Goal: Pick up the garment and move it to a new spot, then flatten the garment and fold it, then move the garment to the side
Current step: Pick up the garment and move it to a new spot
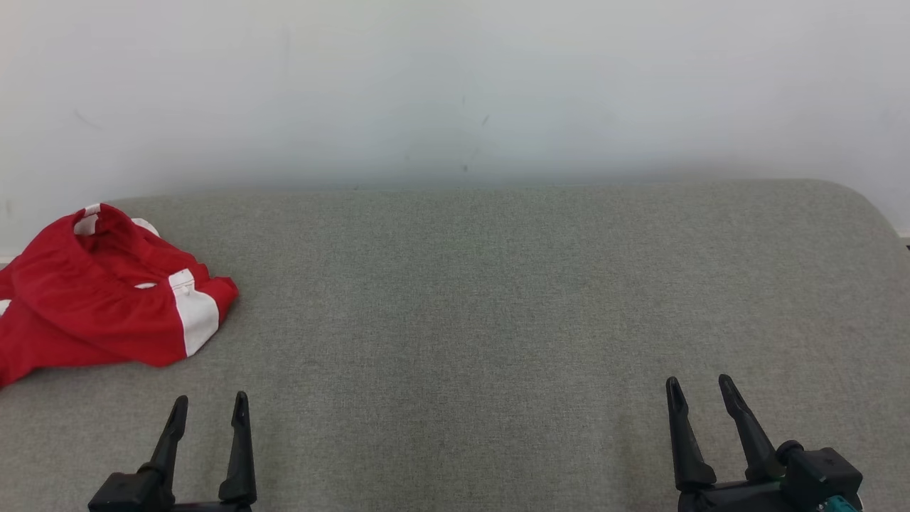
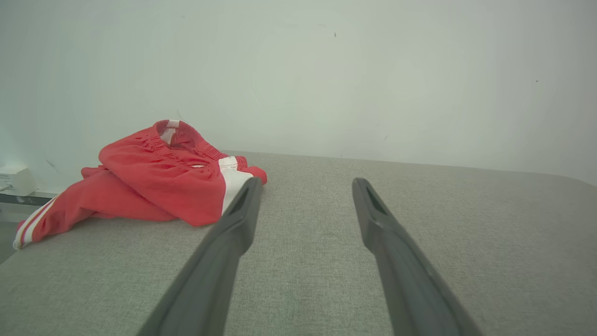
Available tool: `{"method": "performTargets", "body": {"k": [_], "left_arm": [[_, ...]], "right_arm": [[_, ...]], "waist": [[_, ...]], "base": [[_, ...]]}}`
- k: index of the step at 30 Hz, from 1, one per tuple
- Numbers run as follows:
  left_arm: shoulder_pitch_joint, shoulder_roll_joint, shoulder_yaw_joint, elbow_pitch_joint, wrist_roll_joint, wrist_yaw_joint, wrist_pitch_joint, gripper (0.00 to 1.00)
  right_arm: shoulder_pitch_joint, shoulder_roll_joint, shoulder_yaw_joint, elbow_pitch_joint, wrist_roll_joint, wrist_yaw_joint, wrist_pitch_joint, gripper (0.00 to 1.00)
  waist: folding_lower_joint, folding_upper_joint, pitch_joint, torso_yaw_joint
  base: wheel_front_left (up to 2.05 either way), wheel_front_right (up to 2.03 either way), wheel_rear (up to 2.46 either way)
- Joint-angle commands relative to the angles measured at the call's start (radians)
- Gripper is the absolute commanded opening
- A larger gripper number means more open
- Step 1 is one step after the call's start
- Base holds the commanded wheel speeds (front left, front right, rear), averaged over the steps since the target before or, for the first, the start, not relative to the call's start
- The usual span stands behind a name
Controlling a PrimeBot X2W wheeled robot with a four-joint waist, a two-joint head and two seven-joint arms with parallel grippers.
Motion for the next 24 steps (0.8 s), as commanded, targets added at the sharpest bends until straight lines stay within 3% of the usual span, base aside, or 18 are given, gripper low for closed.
{"method": "performTargets", "body": {"k": [1,16,24], "left_arm": [[-0.004,-0.003,0.003,0.002,-0.009,0.000,-0.001,1.00],[-0.017,-0.003,0.005,0.007,0.004,0.004,-0.001,1.00],[-0.014,0.002,0.005,0.012,0.012,0.008,-0.001,1.00]], "right_arm": [[0.009,-0.007,0.002,0.001,0.011,-0.002,-0.001,1.00],[0.014,-0.008,0.005,0.005,0.018,-0.002,-0.001,1.00],[0.020,-0.005,0.011,0.012,0.025,-0.002,-0.001,1.00]], "waist": [[0.0000,0.0000,0.000,0.001],[0.0000,0.0000,0.003,0.031],[0.0000,0.0000,0.000,0.131]], "base": [[0.00,0.00,0.00],[0.00,0.00,0.00],[0.00,0.00,0.00]]}}
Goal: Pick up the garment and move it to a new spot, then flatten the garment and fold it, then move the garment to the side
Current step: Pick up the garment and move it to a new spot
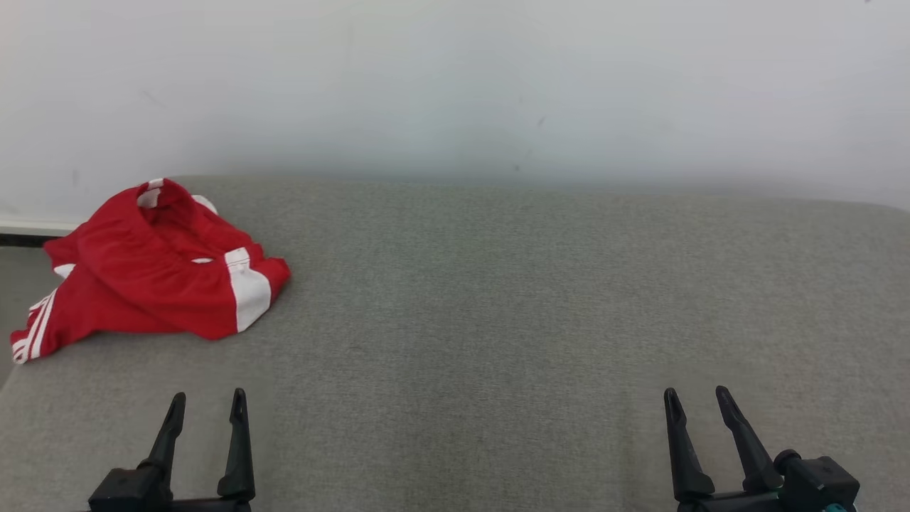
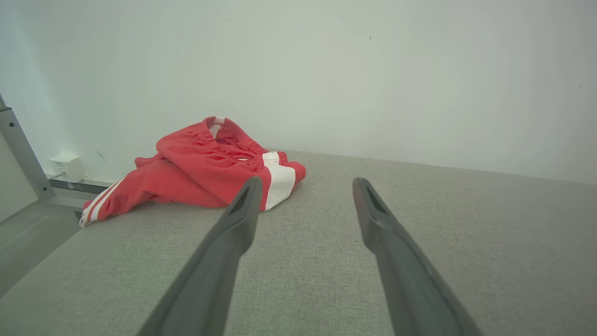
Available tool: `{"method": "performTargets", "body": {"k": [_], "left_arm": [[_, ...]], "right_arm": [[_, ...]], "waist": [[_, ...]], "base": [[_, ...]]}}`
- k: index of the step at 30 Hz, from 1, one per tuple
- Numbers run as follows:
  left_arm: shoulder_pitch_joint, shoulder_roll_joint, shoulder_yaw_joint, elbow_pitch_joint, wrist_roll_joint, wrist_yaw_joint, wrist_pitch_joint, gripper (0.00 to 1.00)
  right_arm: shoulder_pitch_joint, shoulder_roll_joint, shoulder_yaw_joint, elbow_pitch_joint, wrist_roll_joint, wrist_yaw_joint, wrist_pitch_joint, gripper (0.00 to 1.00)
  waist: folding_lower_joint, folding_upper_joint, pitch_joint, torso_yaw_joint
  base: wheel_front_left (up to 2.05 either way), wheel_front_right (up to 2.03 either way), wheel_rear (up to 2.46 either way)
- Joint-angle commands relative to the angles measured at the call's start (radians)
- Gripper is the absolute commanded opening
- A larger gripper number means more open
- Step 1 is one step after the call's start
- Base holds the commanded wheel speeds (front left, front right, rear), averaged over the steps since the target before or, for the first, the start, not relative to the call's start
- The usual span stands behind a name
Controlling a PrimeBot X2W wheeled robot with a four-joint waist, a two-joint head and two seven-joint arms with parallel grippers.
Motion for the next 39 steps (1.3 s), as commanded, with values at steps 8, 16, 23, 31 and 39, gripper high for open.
{"method": "performTargets", "body": {"k": [8,16,23,31,39], "left_arm": [[0.005,0.012,0.009,0.010,0.005,0.009,-0.001,1.00],[0.011,0.019,0.025,0.010,0.000,0.019,-0.001,1.00],[0.014,0.021,0.046,-0.003,-0.009,0.028,-0.001,1.00],[0.051,0.010,0.075,-0.051,-0.021,0.047,-0.001,1.00],[0.054,0.002,0.078,-0.061,-0.020,0.051,-0.001,1.00]], "right_arm": [[0.013,0.003,0.001,0.003,0.007,-0.002,-0.001,1.00],[0.000,0.002,0.007,0.004,0.008,-0.002,-0.001,1.00],[-0.023,-0.002,0.033,0.010,0.006,-0.002,-0.001,1.00],[-0.072,-0.026,0.076,0.035,0.023,-0.002,-0.001,1.00],[-0.091,-0.038,0.085,0.047,0.037,-0.002,-0.001,1.00]], "waist": [[0.0000,0.0000,0.007,0.199],[0.0000,0.0000,0.023,0.335],[0.0000,0.0000,0.045,0.405],[0.0000,0.0000,0.070,0.418],[0.0000,0.0000,0.073,0.416]], "base": [[0.00,0.00,0.00],[0.00,0.00,0.00],[0.00,0.00,0.00],[0.00,0.00,0.00],[0.00,0.00,0.00]]}}
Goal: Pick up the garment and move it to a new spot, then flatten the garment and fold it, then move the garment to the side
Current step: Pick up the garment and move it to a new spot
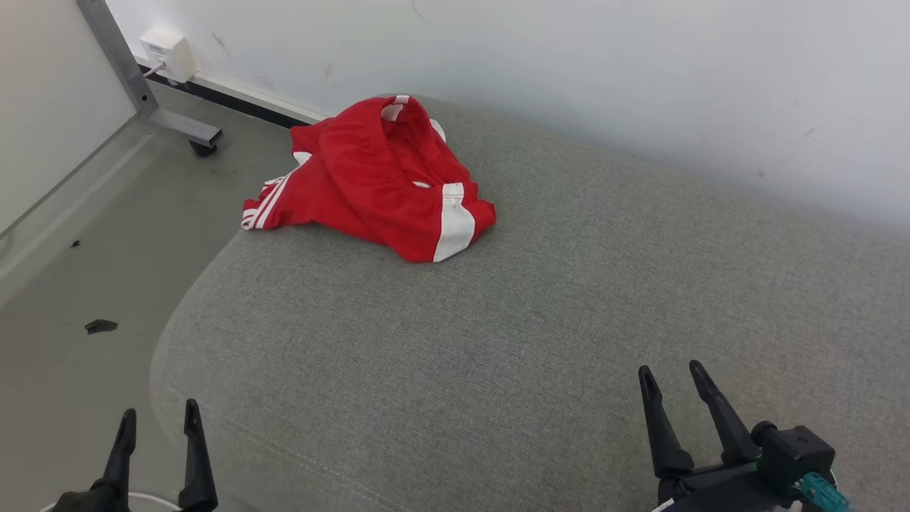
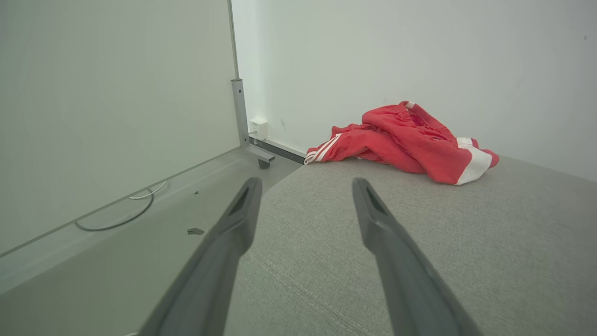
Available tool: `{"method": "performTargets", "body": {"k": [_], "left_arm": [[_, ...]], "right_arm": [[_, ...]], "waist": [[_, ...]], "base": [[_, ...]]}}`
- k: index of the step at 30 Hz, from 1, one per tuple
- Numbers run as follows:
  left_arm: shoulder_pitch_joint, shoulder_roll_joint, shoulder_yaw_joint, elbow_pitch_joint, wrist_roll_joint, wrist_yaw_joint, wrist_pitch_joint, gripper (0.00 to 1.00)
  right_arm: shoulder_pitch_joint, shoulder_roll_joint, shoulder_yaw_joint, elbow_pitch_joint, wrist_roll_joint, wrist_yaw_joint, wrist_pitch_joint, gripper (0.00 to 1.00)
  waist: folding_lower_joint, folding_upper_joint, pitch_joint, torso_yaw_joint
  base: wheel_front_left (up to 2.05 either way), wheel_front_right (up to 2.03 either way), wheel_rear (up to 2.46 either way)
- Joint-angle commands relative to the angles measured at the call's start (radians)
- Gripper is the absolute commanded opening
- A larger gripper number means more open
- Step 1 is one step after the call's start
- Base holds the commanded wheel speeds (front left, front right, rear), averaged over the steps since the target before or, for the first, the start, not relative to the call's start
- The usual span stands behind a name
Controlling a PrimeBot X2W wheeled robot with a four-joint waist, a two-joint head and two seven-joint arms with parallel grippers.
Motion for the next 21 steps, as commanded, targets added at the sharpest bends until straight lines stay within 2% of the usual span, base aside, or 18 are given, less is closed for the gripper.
{"method": "performTargets", "body": {"k": [1,5,7,14,21], "left_arm": [[-0.008,-0.003,-0.002,0.004,-0.007,-0.001,-0.001,1.00],[-0.055,0.004,-0.022,0.031,-0.001,-0.019,-0.001,1.00],[-0.088,0.012,-0.023,0.044,-0.007,-0.025,-0.001,1.00],[-0.263,0.036,-0.023,0.061,-0.027,-0.037,-0.001,1.00],[-0.529,0.097,-0.005,0.093,-0.056,-0.041,0.031,1.00]], "right_arm": [[-0.001,-0.006,-0.007,-0.002,0.006,-0.002,-0.001,1.00],[0.026,-0.002,-0.044,-0.015,-0.005,-0.002,-0.001,1.00],[0.030,0.001,-0.052,-0.026,-0.015,-0.002,-0.001,1.00],[-0.007,-0.030,-0.069,-0.057,-0.030,-0.002,-0.001,1.00],[-0.068,-0.078,-0.124,-0.090,-0.027,-0.002,-0.001,1.00]], "waist": [[-0.0002,0.0000,-0.002,-0.002],[-0.0002,0.0000,-0.005,-0.011],[-0.0002,0.0000,0.006,-0.037],[-0.0002,0.0000,0.102,-0.198],[-0.0002,0.0000,0.255,-0.383]], "base": [[0.00,0.00,0.00],[0.00,0.00,0.00],[0.00,0.00,0.00],[0.00,0.00,0.00],[0.00,0.00,0.00]]}}
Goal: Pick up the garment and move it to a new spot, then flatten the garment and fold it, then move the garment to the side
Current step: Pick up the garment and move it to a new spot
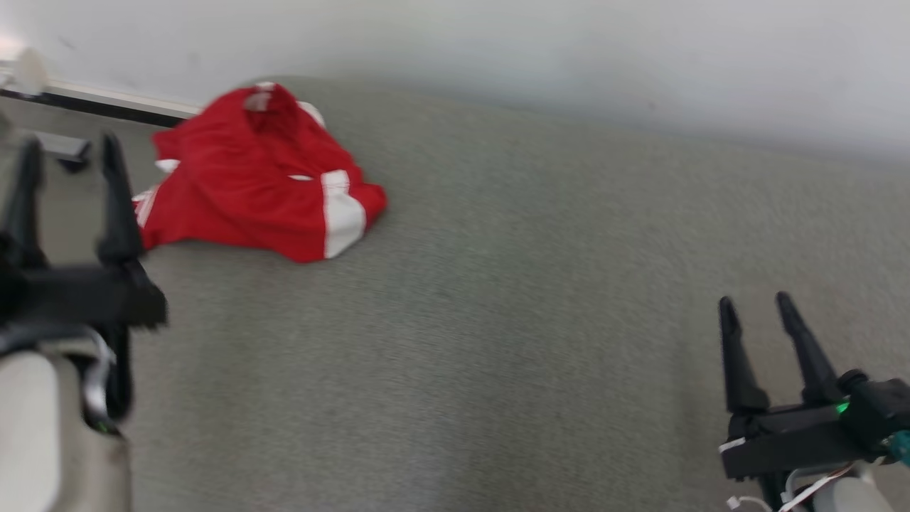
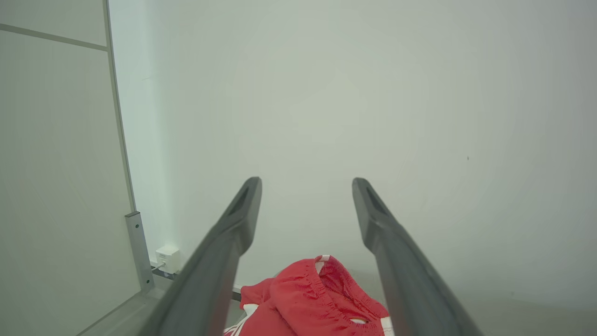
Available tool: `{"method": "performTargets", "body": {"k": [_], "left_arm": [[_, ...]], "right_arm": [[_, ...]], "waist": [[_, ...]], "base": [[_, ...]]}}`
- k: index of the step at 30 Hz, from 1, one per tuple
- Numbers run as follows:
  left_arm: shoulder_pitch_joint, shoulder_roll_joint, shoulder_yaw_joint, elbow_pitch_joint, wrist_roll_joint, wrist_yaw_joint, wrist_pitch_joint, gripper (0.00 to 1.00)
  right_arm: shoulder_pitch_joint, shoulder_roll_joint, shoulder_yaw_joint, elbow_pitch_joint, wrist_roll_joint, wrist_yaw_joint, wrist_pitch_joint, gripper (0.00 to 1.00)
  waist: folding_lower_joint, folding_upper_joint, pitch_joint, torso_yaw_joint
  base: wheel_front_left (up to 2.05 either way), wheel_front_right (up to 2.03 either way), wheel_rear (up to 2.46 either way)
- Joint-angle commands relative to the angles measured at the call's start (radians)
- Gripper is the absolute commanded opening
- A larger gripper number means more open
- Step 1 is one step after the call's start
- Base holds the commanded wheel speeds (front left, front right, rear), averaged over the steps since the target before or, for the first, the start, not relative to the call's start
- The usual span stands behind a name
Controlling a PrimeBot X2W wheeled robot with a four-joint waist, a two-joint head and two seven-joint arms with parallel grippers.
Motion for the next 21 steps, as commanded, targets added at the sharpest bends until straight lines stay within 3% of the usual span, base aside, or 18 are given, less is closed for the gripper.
{"method": "performTargets", "body": {"k": [1,5,10,21], "left_arm": [[-0.054,0.015,0.007,0.007,-0.009,0.005,0.014,1.00],[-0.221,0.078,0.034,0.032,-0.028,0.010,0.076,1.00],[-0.329,0.145,0.037,0.094,-0.025,0.002,0.165,1.00],[-0.346,0.247,0.049,0.298,-0.049,-0.008,0.359,1.00]], "right_arm": [[-0.018,-0.012,-0.014,-0.006,0.000,-0.002,-0.001,1.00],[-0.041,-0.014,-0.068,-0.032,0.007,-0.002,-0.001,1.00],[-0.060,0.004,-0.084,-0.044,0.009,-0.002,-0.001,1.00],[-0.075,0.037,-0.073,-0.039,0.005,-0.002,-0.001,1.00]], "waist": [[-0.0001,0.0000,0.212,-0.221],[-0.0001,0.0000,0.298,-0.325],[-0.0001,0.0000,0.343,-0.396],[-0.0001,0.0000,0.340,-0.464]], "base": [[0.00,0.00,0.00],[0.00,0.00,0.00],[0.00,0.00,0.00],[0.00,0.00,0.00]]}}
